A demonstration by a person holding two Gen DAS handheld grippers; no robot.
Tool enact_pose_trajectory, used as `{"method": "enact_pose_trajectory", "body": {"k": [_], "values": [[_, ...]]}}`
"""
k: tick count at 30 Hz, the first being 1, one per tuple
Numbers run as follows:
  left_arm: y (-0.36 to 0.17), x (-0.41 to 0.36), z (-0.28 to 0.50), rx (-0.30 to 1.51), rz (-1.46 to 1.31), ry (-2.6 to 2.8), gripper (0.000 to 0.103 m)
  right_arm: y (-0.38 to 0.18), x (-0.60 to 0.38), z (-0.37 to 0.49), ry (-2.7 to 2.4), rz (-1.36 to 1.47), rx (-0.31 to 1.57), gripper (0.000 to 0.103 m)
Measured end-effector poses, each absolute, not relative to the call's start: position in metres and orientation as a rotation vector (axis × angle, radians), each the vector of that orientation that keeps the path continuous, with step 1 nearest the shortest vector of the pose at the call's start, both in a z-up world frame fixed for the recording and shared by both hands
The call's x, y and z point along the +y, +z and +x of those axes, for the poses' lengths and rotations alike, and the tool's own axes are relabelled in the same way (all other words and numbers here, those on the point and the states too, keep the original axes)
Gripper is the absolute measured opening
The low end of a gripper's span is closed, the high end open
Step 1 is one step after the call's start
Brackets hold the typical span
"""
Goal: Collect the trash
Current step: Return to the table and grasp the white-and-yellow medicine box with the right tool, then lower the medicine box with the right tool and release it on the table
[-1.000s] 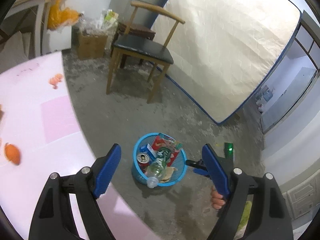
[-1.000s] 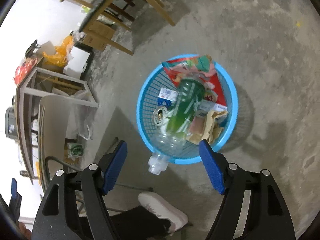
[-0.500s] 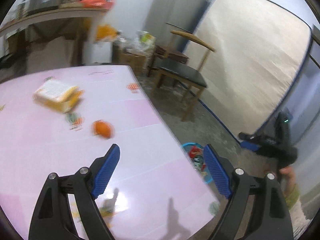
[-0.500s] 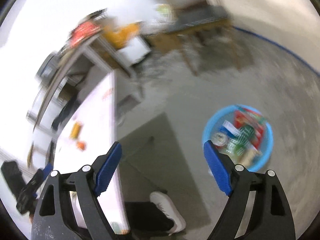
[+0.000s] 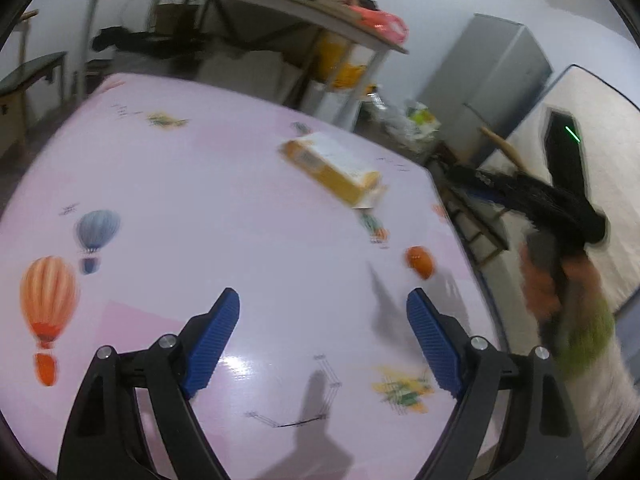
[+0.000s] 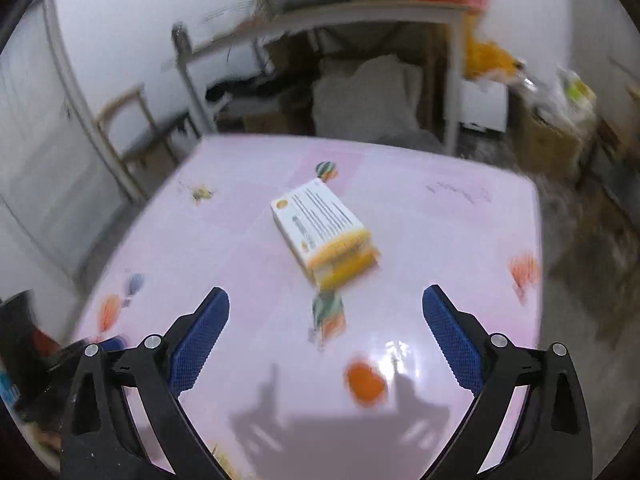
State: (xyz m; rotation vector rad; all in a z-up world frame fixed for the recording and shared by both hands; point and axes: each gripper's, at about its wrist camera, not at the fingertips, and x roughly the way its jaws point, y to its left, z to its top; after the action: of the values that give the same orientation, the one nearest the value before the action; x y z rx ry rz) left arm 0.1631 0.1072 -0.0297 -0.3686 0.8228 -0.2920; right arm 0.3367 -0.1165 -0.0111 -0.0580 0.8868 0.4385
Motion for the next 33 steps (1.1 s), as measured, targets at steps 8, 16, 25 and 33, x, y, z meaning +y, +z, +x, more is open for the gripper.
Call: {"method": "enact_pose_trajectory", "body": {"k": [8,16,25,33], "values": [[-0.041,0.143,0.152,0.829,-0.34,-0.209,0.083,-0.065,-0.047,0.429,0.444,-0.239,1.069,0.093],[-0.04,0.177,0.142,0.787,-0.397,-0.203,0.083,-0.088,-0.005,0.415,0.404,-0.35,1.171,0.069],[-0.048,0.218,0.128,0.77,-0.468,-0.185,0.083,-0.085,0.023,0.366,0.338,-0.328,1.22,0.068],[-0.066,0.241,0.114,0.795,-0.449,-0.144,0.083,-0.081,0.034,0.28,0.335,-0.267,1.298,0.068]]}}
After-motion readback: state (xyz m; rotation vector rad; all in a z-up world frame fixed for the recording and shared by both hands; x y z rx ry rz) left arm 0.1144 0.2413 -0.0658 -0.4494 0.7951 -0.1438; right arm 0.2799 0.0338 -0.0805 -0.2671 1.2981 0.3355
